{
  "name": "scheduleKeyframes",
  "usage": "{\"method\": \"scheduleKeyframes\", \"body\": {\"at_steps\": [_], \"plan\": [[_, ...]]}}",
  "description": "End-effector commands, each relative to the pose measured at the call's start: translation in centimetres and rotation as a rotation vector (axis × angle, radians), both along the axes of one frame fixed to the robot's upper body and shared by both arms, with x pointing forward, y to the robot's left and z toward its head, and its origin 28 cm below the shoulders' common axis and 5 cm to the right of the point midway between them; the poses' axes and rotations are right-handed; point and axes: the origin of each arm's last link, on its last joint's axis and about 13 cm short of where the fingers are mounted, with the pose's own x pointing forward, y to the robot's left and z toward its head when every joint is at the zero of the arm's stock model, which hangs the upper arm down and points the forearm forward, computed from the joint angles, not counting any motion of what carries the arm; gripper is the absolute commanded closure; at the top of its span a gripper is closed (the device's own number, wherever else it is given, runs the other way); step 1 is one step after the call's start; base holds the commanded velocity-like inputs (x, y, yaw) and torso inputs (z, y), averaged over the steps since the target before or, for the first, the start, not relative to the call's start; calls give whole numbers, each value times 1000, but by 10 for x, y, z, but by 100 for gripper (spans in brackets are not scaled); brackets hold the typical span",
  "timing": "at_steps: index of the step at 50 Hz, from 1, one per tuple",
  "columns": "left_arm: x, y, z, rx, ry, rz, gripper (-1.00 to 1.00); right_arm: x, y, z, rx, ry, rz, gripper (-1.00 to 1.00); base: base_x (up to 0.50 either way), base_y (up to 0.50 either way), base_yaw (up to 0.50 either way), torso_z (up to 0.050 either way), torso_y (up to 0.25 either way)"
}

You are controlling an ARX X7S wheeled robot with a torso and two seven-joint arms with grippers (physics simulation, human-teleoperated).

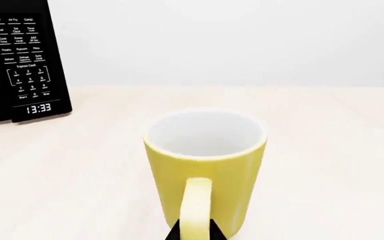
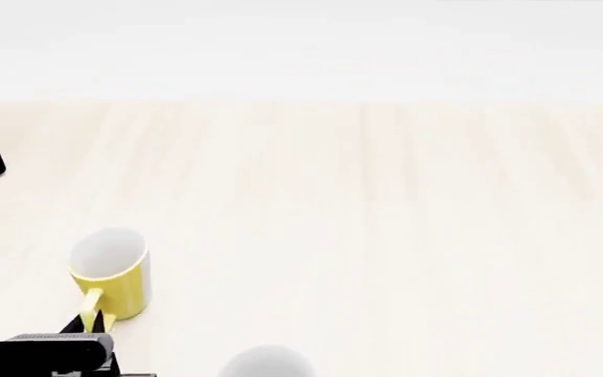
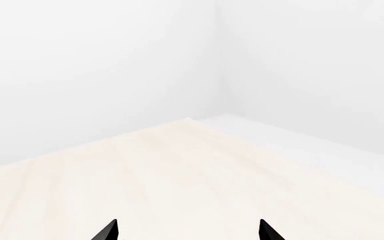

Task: Put the yellow and white mug to the front of the white mug.

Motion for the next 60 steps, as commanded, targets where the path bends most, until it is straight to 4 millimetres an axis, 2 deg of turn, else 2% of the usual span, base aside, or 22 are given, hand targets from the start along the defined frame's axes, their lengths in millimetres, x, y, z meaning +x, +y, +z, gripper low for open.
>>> {"method": "scheduleKeyframes", "body": {"at_steps": [1,2,9,10,13,15,20,25,41,50,60], "plan": [[6,5,11,-86,-36,-146,100,-1,-1,0,1,-2,-4,-100,0,0,0,0,0],[11,8,15,-49,-87,-206,100,-1,-1,1,3,-4,1,-100,0,0,0,0,0],[49,25,33,-55,-61,-430,100,-1,-2,1,7,-6,-4,-100,0,0,0,0,0],[57,28,38,-5,-74,-467,100,-1,-3,1,7,-7,-4,-100,0,0,0,0,0],[68,33,50,-86,-101,-622,100,-1,-3,0,8,-5,-3,-100,0,0,0,0,0],[74,34,54,-92,-88,-615,100,0,-2,0,7,-3,-2,-100,0,0,0,0,0],[89,38,78,-135,-89,-746,100,0,-3,0,8,-1,-1,-100,0,0,0,0,0],[85,37,88,-208,-98,-907,100,0,-3,-1,10,-2,0,-100,0,0,0,0,0],[73,27,90,-174,-66,-1034,100,-1,-3,0,14,-5,5,-100,0,0,0,0,0],[76,25,97,-171,-95,-1005,100,-1,-3,0,13,-5,6,-100,0,0,0,0,0],[76,23,92,-132,-78,-998,100,-2,-3,1,13,-7,6,-100,0,0,0,0,2]]}}
